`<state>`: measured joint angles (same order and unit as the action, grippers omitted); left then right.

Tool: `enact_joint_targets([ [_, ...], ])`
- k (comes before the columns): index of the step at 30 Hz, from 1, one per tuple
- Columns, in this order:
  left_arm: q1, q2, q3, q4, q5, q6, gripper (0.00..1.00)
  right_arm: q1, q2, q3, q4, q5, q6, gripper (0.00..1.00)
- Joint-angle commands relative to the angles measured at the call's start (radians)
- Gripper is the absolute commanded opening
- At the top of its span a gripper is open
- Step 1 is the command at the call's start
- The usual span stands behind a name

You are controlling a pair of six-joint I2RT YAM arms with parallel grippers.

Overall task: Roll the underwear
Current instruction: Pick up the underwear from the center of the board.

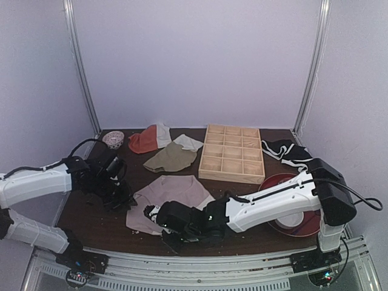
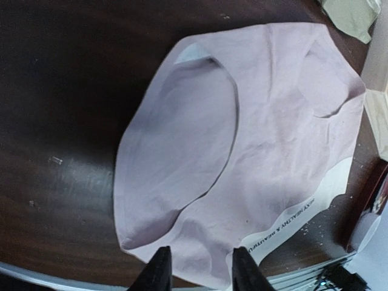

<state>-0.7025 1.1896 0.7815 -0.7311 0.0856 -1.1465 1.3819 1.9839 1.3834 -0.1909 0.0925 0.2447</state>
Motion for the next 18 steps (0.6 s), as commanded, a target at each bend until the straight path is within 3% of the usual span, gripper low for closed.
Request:
enact_joint_targets([
  [1, -0.005, -0.125, -0.092, -0.054, 0.012, -0.104, 0.4, -0.025, -0.006, -0.02, 0.011, -0.017, 0.017, 0.0],
  [6, -0.005, -0.209, -0.172, -0.049, 0.032, -0.17, 0.59, -0.033, 0.002, -0.012, 0.007, -0.019, 0.003, 0.0],
  [18, -0.021, -0.19, -0.266, 0.052, 0.088, -0.282, 0.61, -0.036, 0.01, 0.005, 0.001, -0.011, 0.001, 0.0],
])
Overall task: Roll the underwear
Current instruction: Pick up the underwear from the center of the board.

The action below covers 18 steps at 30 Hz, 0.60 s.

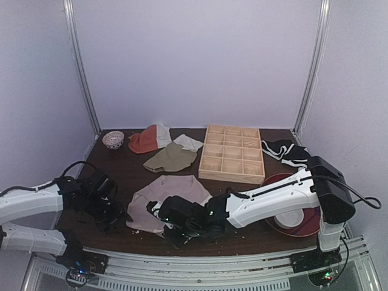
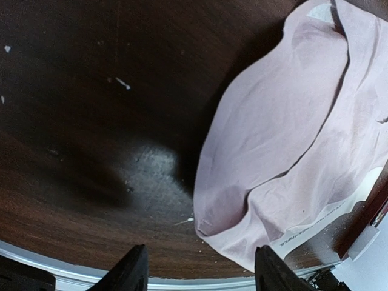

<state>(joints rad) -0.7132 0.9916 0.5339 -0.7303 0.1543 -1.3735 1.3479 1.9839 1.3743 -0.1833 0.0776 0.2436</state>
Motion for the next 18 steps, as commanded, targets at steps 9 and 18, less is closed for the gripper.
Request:
enact_joint_targets([
  [9, -0.013, 0.083, -0.037, 0.128, 0.029, -0.092, 0.59, -0.002, 0.001, 0.009, -0.018, 0.013, -0.002, 0.0],
  [18, -0.012, 0.166, -0.02, 0.169, 0.005, -0.093, 0.25, -0.002, -0.008, 0.004, -0.025, 0.015, -0.006, 0.0],
])
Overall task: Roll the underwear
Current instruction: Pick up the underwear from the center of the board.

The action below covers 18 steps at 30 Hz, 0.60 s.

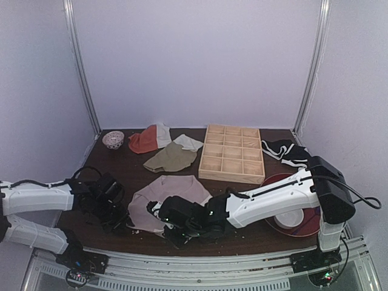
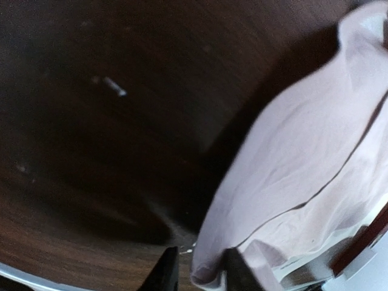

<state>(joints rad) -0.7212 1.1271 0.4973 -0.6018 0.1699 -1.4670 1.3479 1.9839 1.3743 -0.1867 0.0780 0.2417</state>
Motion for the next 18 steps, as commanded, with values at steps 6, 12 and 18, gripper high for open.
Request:
enact_joint_targets([
  [6, -0.004, 0.07, 0.06, 0.032, -0.021, 0.032, 0.0, -0.002, -0.017, -0.004, -0.024, 0.021, -0.004, 0.0],
  [12, -0.004, 0.101, 0.208, -0.061, -0.077, 0.11, 0.0, -0.005, -0.051, -0.023, -0.026, 0.039, -0.002, 0.0],
  [18, -0.004, 0.21, 0.383, -0.097, -0.098, 0.211, 0.0, -0.015, -0.083, -0.054, -0.021, 0.059, 0.016, 0.0],
])
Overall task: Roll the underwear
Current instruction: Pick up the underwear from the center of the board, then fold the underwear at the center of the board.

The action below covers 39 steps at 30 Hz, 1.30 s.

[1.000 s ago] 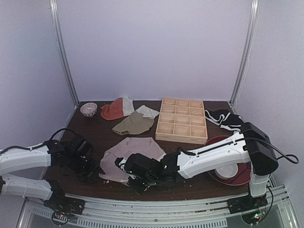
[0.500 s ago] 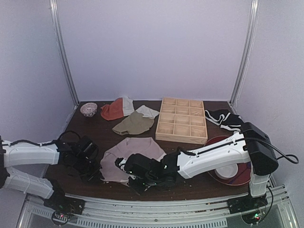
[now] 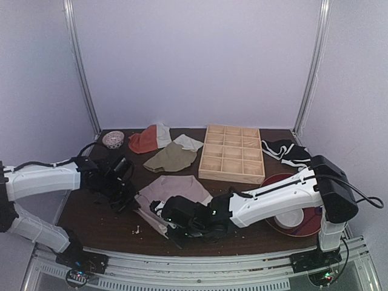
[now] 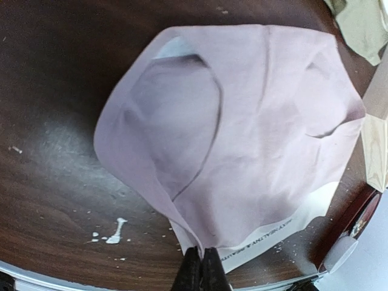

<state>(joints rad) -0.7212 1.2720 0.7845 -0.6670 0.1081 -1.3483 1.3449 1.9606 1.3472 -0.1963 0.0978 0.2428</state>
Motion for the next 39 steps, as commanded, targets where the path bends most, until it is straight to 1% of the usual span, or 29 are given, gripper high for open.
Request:
enact_joint_targets([
  [1, -0.005, 0.087, 0.119, -0.028, -0.034, 0.106, 0.0, -0.012, -0.066, -0.035, -0.011, 0.044, 0.021, 0.0],
  [9, -0.004, 0.268, 0.281, 0.013, 0.016, 0.201, 0.0, -0.038, -0.126, -0.098, -0.011, 0.078, 0.057, 0.0],
  [22, 0.001, 0.541, 0.582, -0.003, 0.083, 0.335, 0.0, -0.127, -0.178, -0.168, 0.009, 0.091, 0.107, 0.0],
  [30, 0.016, 0.67, 0.738, -0.029, 0.122, 0.397, 0.0, -0.19, -0.193, -0.197, 0.022, 0.082, 0.129, 0.0],
  [39, 0.025, 0.782, 0.855, -0.036, 0.169, 0.423, 0.0, -0.24, -0.204, -0.223, 0.026, 0.071, 0.143, 0.0],
])
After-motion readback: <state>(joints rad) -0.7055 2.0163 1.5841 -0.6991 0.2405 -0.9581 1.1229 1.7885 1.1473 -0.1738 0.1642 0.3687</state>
